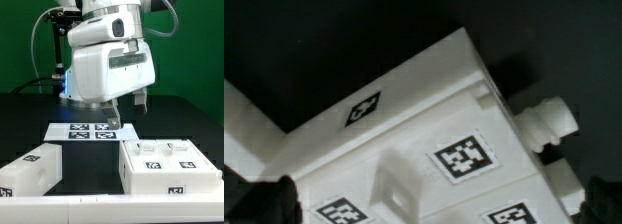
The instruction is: Assemble cabinet
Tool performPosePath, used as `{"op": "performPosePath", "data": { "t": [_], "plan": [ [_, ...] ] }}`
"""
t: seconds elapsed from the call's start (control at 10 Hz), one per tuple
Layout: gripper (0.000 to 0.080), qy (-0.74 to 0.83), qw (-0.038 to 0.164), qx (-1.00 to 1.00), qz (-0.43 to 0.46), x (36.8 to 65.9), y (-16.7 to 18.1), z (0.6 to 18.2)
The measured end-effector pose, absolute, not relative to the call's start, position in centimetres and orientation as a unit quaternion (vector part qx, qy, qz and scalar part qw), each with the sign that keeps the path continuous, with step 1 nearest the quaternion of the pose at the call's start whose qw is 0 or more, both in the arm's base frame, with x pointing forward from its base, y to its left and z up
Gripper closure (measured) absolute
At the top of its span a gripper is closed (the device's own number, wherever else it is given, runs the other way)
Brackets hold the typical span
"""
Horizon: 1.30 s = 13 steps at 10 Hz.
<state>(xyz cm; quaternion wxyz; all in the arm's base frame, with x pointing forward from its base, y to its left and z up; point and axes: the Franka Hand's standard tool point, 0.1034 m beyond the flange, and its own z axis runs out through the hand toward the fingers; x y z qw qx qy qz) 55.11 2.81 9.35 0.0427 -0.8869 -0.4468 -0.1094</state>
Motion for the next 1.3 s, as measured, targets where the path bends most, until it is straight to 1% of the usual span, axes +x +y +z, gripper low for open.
{"op": "performPosePath", "data": {
  "t": [0.1, 0.4, 0.5, 0.6, 0.7, 0.9, 1.0, 1.2, 1.3],
  "plan": [
    [0.0002, -0.371, 0.040, -0.919, -0.127, 55.2, 3.1, 9.3],
    [0.0002, -0.214, 0.041, -0.961, -0.171, 53.9, 4.9, 8.1],
    [0.0002, -0.166, 0.051, -0.971, -0.165, 53.7, 3.8, 7.4],
    [0.0002, -0.129, 0.059, -0.976, -0.165, 53.8, 3.9, 7.6],
    [0.0002, -0.121, 0.061, -0.977, -0.164, 53.8, 4.1, 7.6],
    [0.0002, -0.120, 0.060, -0.977, -0.164, 53.7, 4.0, 7.5],
    [0.0002, -0.064, 0.057, -0.978, -0.189, 52.7, 4.8, 8.0],
    [0.0002, -0.024, 0.045, -0.972, -0.229, 50.3, 6.0, 7.6],
    [0.0002, -0.022, 0.050, -0.975, -0.214, 48.8, 7.2, 5.5]
  ]
}}
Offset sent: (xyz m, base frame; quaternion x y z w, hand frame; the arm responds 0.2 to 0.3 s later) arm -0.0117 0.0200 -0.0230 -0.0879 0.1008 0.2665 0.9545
